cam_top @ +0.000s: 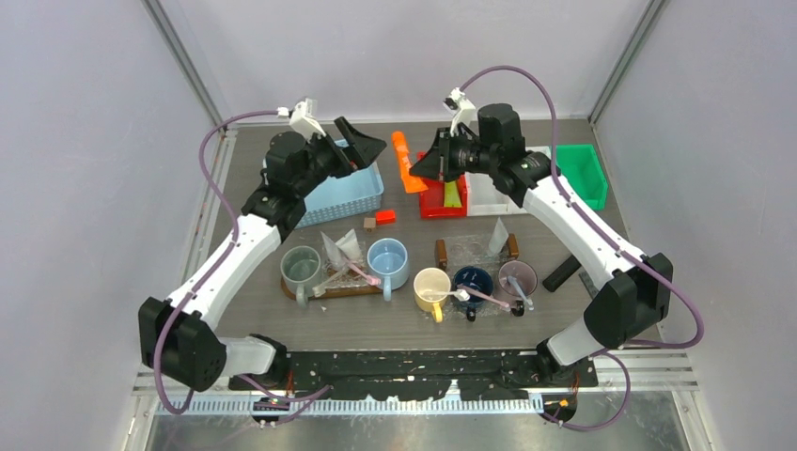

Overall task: Prepare toiletry sets of a toothbrush and toothpaste on the tray
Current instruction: Pick up the toothpaste from the storage box.

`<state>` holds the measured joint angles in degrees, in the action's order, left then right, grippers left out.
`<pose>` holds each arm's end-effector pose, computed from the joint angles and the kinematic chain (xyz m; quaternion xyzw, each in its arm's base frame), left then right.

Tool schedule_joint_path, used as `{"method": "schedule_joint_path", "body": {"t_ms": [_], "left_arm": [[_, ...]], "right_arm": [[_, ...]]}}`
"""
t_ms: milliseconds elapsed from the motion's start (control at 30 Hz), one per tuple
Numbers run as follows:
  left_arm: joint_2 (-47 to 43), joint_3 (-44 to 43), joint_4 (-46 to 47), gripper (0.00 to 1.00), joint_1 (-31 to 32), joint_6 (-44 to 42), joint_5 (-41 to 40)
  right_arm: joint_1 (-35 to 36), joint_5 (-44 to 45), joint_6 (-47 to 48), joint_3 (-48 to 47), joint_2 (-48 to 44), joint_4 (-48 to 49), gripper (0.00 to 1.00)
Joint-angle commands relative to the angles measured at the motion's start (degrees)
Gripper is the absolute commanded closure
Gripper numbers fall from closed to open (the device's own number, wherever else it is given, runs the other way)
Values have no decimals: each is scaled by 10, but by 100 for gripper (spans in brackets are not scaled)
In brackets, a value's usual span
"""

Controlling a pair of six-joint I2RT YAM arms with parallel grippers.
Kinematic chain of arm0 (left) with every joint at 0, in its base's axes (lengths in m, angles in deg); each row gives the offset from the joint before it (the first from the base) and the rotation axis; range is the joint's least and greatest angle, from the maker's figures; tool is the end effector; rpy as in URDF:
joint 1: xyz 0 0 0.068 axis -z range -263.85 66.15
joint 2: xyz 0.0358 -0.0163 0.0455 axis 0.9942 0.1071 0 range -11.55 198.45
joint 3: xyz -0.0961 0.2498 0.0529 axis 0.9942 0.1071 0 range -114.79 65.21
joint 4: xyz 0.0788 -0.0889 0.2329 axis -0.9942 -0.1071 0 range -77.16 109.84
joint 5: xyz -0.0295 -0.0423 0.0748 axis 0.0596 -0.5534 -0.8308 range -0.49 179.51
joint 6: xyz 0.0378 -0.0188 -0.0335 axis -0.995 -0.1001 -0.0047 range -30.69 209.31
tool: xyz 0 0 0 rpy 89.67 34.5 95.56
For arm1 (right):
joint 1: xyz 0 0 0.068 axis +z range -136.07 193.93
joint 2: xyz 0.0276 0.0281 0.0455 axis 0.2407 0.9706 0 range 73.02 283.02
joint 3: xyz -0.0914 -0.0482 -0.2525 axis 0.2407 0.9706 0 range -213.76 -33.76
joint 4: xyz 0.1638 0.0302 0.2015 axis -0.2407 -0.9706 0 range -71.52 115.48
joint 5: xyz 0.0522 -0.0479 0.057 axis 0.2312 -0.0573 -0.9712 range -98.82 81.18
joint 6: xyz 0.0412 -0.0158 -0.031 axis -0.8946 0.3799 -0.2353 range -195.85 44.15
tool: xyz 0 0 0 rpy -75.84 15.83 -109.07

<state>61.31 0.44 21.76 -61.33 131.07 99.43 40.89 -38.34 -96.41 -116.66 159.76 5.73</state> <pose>0.2763 -0.1211 0.3790 -0.0669 0.7406 -0.4085 0.5293 0.3037 0.1741 0.3786 -0.1845 0.8001 0.4084 0.3988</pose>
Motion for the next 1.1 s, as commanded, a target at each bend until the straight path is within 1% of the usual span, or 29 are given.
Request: {"method": "schedule_joint_path", "body": {"t_ms": [0, 100, 267, 467, 500, 600, 633, 700, 767, 800, 867, 900, 933, 967, 1000, 1033, 1067], "left_arm": [[18, -32, 79, 6, 0, 98, 45], [31, -33, 82, 7, 0, 121, 44], [48, -28, 95, 13, 0, 163, 26], [60, -25, 122, 18, 0, 205, 27], [59, -23, 122, 21, 0, 210, 25], [53, -10, 132, 33, 0, 224, 17], [48, -4, 135, 40, 0, 230, 12], [38, 9, 136, 56, 0, 239, -2], [28, 21, 134, 75, 0, 249, -18], [22, 28, 132, 82, 0, 253, -27], [11, 36, 121, 92, 0, 260, -46], [3, 40, 110, 97, 0, 260, -57], [-4, 43, 97, 100, 0, 263, -74], [-11, 47, 84, 100, 0, 267, -88], [-19, 51, 73, 100, 0, 274, -94], [-25, 53, 60, 100, 0, 281, -117], [-30, 54, 45, 100, 0, 289, -132]], "right_arm": [[5, -82, -26, -4, -16, 88, 99], [9, -100, -34, -3, -14, 103, 99], [20, -123, -37, -3, -10, 121, 99], [34, -130, -27, -8, -3, 111, 99], [35, -129, -25, -8, -3, 109, 99], [35, -122, -21, -4, -4, 109, 99], [35, -115, -20, -2, -4, 109, 99], [36, -105, -17, 1, -3, 109, 99], [36, -93, -15, 6, -3, 111, 98], [37, -89, -15, 7, -3, 113, 97], [39, -72, -13, 14, -3, 118, 89], [40, -57, -11, 20, -6, 122, 78], [42, -47, -5, 23, -9, 125, 71], [43, -26, -1, 33, -16, 133, 62], [45, -19, 7, 39, -21, 139, 59], [46, -2, 11, 55, -32, 154, 55], [50, 19, 23, 65, -43, 172, 54]]}}
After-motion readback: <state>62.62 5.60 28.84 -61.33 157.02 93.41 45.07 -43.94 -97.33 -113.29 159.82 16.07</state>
